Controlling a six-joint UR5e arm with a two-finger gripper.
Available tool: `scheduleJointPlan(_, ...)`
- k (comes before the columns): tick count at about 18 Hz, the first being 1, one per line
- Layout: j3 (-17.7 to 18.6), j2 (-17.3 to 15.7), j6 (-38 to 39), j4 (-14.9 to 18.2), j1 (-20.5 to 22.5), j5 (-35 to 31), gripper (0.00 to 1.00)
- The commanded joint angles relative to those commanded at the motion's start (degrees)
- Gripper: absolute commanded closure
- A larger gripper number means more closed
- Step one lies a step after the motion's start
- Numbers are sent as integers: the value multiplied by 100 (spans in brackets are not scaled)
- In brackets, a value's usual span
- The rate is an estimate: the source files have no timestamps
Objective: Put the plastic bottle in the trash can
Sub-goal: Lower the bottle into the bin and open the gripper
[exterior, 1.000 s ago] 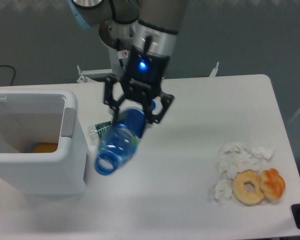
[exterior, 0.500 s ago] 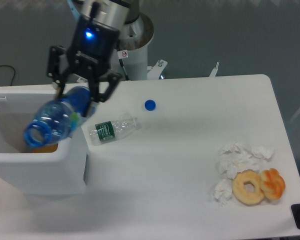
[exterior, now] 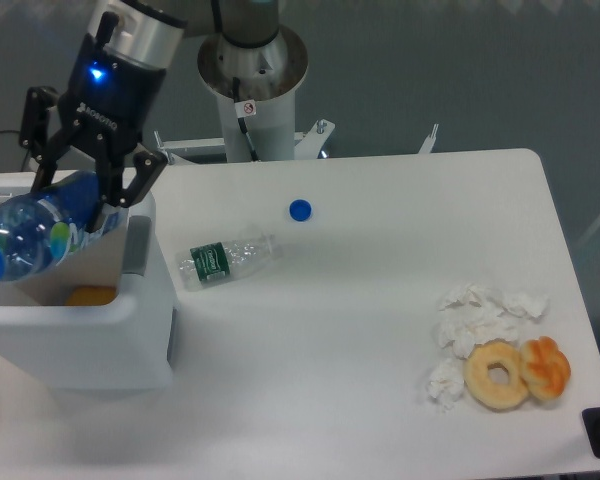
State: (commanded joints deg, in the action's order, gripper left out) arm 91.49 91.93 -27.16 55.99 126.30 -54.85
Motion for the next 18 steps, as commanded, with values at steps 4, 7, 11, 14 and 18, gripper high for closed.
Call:
scheduleJointPlan(4,62,88,79,-9,-27,9,30)
scheduleJointPlan(7,70,150,123,-9,-53,9,28)
scheduleJointPlan(11,79,220,114,-18,-71,9,28)
scheduleJointPlan(14,79,264,88,-35,-71,0,22)
scheduleJointPlan(18,79,255,79,-61,-79,0,15)
